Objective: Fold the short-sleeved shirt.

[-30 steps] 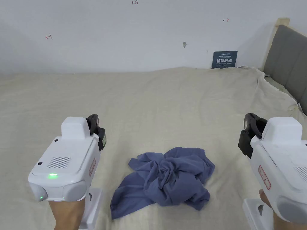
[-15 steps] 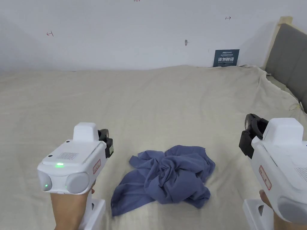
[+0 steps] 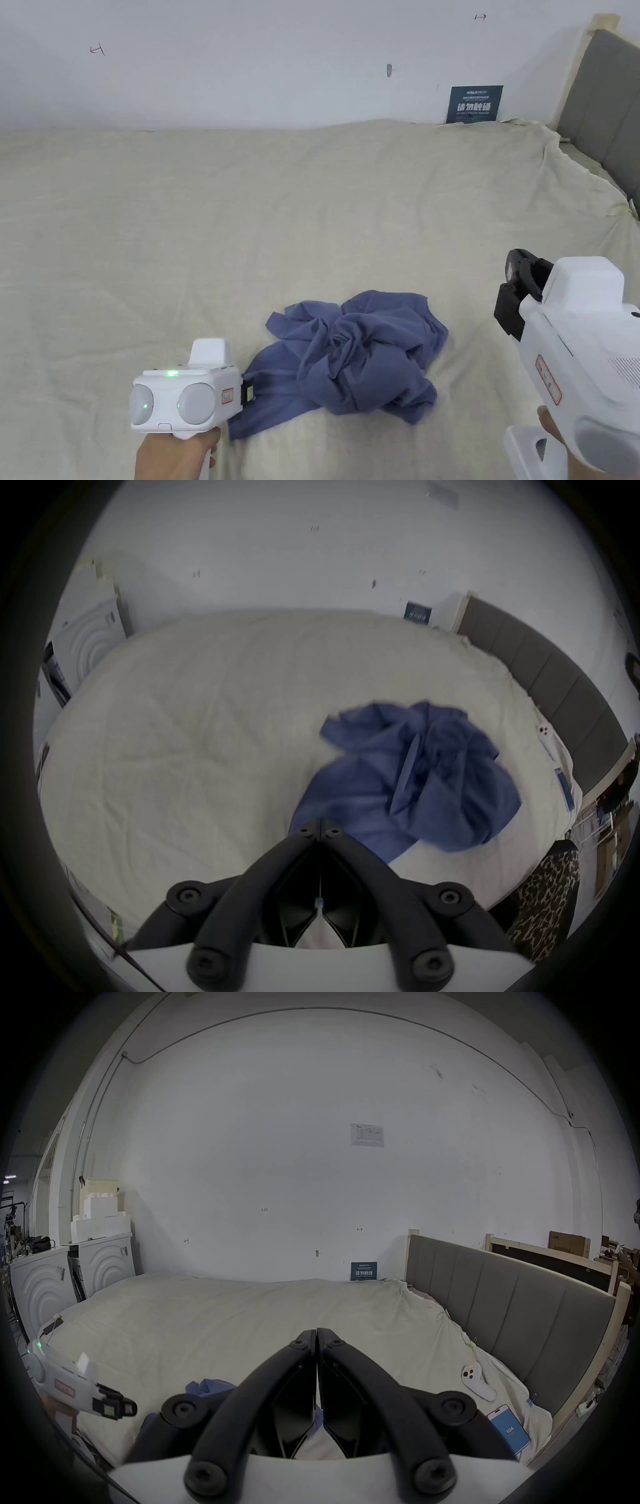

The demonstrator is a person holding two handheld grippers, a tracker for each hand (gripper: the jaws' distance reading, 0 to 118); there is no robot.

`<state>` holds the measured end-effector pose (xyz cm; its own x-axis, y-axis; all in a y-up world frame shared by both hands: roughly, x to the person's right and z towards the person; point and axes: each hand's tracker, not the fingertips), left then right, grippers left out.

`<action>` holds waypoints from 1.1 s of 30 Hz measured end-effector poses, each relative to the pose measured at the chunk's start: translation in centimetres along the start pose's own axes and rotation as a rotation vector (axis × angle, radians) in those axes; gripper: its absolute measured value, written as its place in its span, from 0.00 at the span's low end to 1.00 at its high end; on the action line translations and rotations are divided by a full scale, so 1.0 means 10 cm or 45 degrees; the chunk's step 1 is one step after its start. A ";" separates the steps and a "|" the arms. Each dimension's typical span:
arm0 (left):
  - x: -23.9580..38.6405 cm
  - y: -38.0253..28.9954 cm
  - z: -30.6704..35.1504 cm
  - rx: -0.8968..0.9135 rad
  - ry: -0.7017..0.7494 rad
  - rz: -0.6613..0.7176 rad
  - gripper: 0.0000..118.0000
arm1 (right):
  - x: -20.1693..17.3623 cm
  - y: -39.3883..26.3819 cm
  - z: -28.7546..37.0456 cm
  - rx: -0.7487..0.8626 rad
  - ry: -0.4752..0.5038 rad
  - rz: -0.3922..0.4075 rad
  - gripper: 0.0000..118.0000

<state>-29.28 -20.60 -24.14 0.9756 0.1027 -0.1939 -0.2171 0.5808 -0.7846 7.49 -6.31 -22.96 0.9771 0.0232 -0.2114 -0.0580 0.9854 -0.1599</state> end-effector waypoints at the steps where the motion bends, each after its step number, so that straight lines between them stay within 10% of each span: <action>1: -0.02 -0.02 -0.06 -0.043 0.007 0.026 0.08 | 0.00 -0.02 -0.01 -0.008 0.003 0.002 0.00; 6: -0.02 -0.12 -0.20 -0.112 0.024 0.042 0.71 | 0.02 -0.08 -0.03 -0.043 0.011 0.009 0.00; 11: 0.06 -0.14 -0.38 -0.162 0.062 0.002 0.73 | 0.04 -0.10 -0.05 -0.061 0.009 0.001 0.00; 18: 0.19 -0.23 -0.50 -0.206 0.106 -0.060 0.49 | 0.09 -0.13 -0.08 -0.081 0.002 0.007 0.00; 21: 0.23 -0.21 -0.44 -0.175 0.046 -0.091 0.02 | 0.11 -0.15 -0.11 -0.095 0.000 0.007 0.00; 33: 0.02 0.03 0.08 0.063 -0.166 -0.002 0.01 | 0.15 -0.37 -0.94 -0.375 0.061 -0.046 0.00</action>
<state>-29.14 -19.76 -23.92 0.9726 0.2036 -0.1119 -0.2165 0.6198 -0.7543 7.29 -11.49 -31.73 0.9693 -0.0262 -0.2444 -0.0868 0.8938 -0.4399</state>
